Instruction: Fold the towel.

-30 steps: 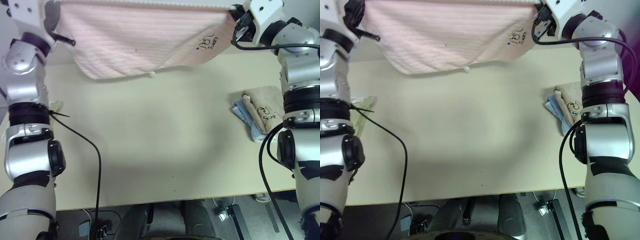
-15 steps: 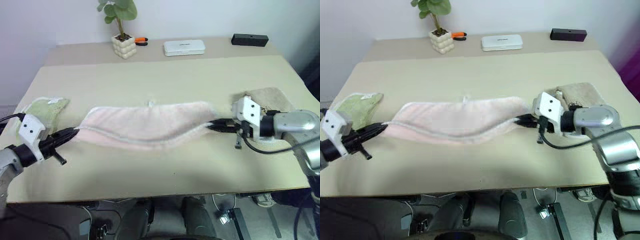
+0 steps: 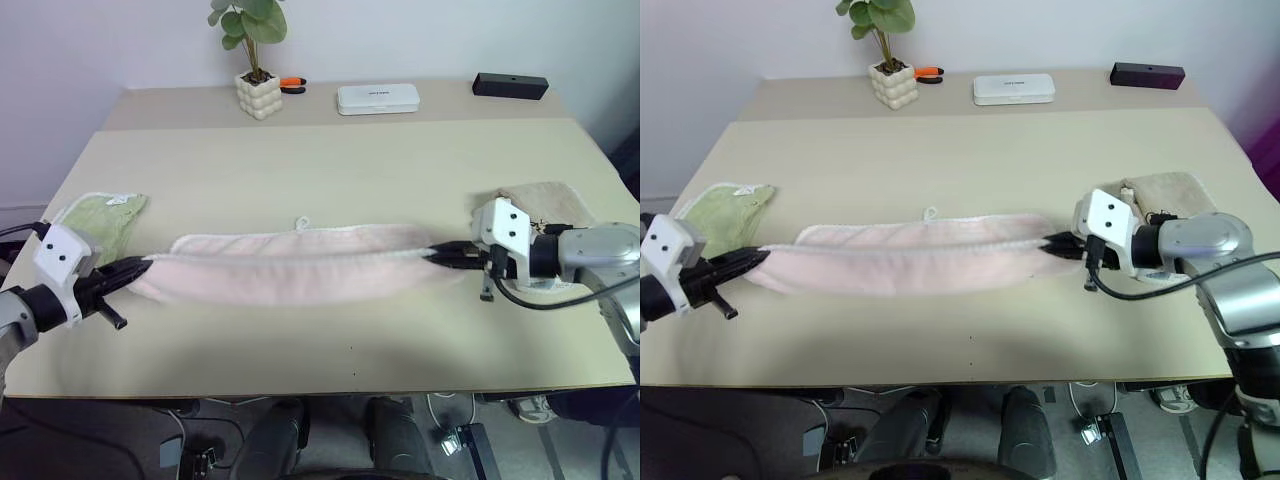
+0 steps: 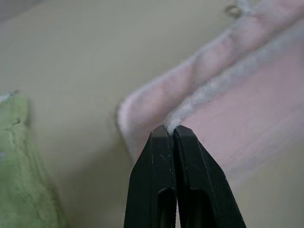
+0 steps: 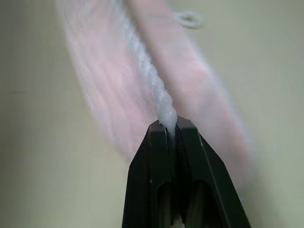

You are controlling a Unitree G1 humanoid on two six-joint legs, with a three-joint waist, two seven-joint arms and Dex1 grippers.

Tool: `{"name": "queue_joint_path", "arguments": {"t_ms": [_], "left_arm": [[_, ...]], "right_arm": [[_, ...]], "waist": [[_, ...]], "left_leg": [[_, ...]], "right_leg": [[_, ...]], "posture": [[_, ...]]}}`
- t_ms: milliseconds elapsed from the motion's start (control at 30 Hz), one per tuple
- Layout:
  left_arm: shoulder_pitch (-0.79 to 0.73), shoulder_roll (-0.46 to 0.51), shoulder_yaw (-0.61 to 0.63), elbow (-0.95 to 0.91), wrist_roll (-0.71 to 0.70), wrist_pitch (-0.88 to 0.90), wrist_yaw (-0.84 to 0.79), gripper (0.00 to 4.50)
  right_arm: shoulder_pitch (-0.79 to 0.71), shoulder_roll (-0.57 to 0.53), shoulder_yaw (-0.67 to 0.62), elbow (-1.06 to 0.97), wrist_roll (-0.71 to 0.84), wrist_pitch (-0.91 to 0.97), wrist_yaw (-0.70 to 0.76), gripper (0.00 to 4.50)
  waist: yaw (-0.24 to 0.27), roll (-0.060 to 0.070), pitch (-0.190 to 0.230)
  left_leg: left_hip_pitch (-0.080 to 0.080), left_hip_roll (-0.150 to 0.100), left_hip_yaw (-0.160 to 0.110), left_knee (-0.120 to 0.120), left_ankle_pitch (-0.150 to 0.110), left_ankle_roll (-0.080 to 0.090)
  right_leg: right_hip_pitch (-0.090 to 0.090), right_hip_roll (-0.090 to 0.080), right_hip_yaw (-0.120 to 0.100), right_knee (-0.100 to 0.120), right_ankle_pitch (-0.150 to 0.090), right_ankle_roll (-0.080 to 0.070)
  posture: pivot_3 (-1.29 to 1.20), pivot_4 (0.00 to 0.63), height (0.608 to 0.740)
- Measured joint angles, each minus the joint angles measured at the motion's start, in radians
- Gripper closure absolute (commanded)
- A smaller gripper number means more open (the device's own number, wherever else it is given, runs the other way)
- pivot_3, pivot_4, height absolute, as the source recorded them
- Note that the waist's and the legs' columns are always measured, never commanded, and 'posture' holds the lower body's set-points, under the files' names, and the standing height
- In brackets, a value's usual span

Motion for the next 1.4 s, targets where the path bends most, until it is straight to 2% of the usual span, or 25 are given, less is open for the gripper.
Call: {"name": "queue_joint_path", "arguments": {"t_ms": [133, 167, 300, 500, 667, 767, 967, 1167, 1200, 1233, 1333, 1400], "left_arm": [[-0.158, -0.025, -0.093, 0.182, 0.078, -0.100, 0.022, 4.50], [-0.178, -0.028, -0.108, 0.214, 0.089, -0.120, 0.022, 4.50], [-0.252, -0.057, -0.162, 0.345, 0.131, -0.173, 0.023, 4.50], [-0.287, -0.078, -0.203, 0.435, 0.162, -0.211, 0.020, 4.50], [-0.308, -0.091, -0.228, 0.476, 0.182, -0.234, 0.021, 4.50], [-0.324, -0.105, -0.230, 0.498, 0.182, -0.229, 0.025, 3.59], [-0.326, -0.105, -0.223, 0.527, 0.184, -0.223, 0.070, 0.65], [-0.312, -0.121, -0.142, 0.482, 0.137, -0.215, 0.114, 0.65], [-0.299, -0.127, -0.127, 0.452, 0.124, -0.213, 0.119, 0.60], [-0.283, -0.137, -0.108, 0.408, 0.106, -0.208, 0.124, 0.57], [-0.222, -0.157, -0.076, 0.250, 0.056, -0.171, 0.137, 0.57], [-0.181, -0.176, -0.101, 0.113, 0.039, -0.146, 0.132, 0.57]], "right_arm": [[-0.153, 0.089, 0.073, 0.220, -0.104, -0.116, -0.036, 4.42], [-0.177, 0.104, 0.086, 0.258, -0.118, -0.141, -0.038, 4.42], [-0.282, 0.186, 0.134, 0.446, -0.184, -0.232, -0.051, 4.42], [-0.325, 0.241, 0.172, 0.626, -0.249, -0.346, -0.049, 4.42], [-0.334, 0.257, 0.175, 0.695, -0.269, -0.390, -0.048, 4.42], [-0.345, 0.260, 0.174, 0.712, -0.280, -0.388, -0.055, 3.56], [-0.346, 0.259, 0.161, 0.713, -0.294, -0.388, -0.106, 0.58], [-0.322, 0.242, 0.082, 0.631, -0.294, -0.361, -0.192, 0.58], [-0.308, 0.233, 0.064, 0.590, -0.282, -0.332, -0.198, 0.32], [-0.274, 0.219, 0.031, 0.520, -0.250, -0.276, -0.199, 0.02], [-0.142, 0.184, -0.082, 0.275, -0.111, -0.046, -0.192, 0.01], [-0.030, 0.178, -0.152, 0.100, -0.009, 0.116, -0.204, 0.01]], "waist": [[-0.004, 0.000, 0.000], [-0.005, 0.000, 0.000], [-0.016, 0.000, 0.000], [-0.027, 0.000, 0.000], [-0.029, 0.000, 0.000], [-0.029, 0.000, 0.000], [-0.029, 0.000, 0.000], [-0.028, 0.000, 0.000], [-0.027, 0.000, 0.000], [-0.024, 0.000, 0.000], [-0.019, 0.000, 0.000], [-0.019, 0.000, 0.000]], "left_leg": [[0.000, 0.000, 0.000, 0.000, 0.000, -0.001], [0.000, 0.000, 0.000, 0.000, 0.003, -0.005], [0.000, 0.000, 0.000, 0.000, 0.003, -0.006], [0.000, 0.000, 0.000, 0.000, 0.003, -0.006], [0.000, 0.000, 0.000, 0.000, 0.003, -0.006], [0.000, 0.000, 0.000, 0.000, 0.003, -0.006], [0.000, 0.000, 0.000, 0.000, 0.003, -0.006], [0.000, 0.000, 0.000, 0.000, 0.003, -0.006], [0.000, 0.000, 0.000, 0.000, 0.003, -0.006], [-0.001, 0.000, 0.000, 0.000, 0.003, -0.006], [-0.002, 0.000, -0.001, 0.000, 0.003, -0.005], [-0.001, 0.000, -0.001, 0.001, 0.000, -0.001]], "right_leg": [[-0.001, 0.000, 0.000, 0.000, 0.001, -0.001], [-0.001, 0.000, 0.000, 0.000, 0.001, -0.001], [-0.001, 0.000, 0.000, 0.000, 0.001, -0.001], [-0.001, 0.001, 0.000, 0.001, 0.001, -0.001], [-0.002, 0.001, 0.000, 0.002, 0.001, -0.001], [-0.002, 0.001, 0.000, 0.003, 0.001, -0.001], [-0.003, 0.001, 0.000, 0.004, 0.001, -0.001], [-0.003, 0.000, 0.000, 0.004, 0.001, -0.001], [-0.003, 0.000, 0.000, 0.004, 0.001, -0.001], [-0.003, 0.000, 0.000, 0.004, 0.001, -0.001], [-0.003, 0.000, 0.000, 0.003, 0.001, -0.001], [-0.002, 0.000, 0.000, 0.003, 0.001, -0.001]], "posture": [[0.00, 0.150, 0.740], [0.00, 0.150, 0.740], [0.00, 0.150, 0.740], [0.00, 0.150, 0.740], [0.00, 0.150, 0.740], [0.00, 0.150, 0.740], [0.00, 0.150, 0.740], [0.00, 0.150, 0.740], [0.00, 0.150, 0.740], [0.00, 0.150, 0.740], [0.00, 0.150, 0.740], [0.00, 0.150, 0.740]]}}
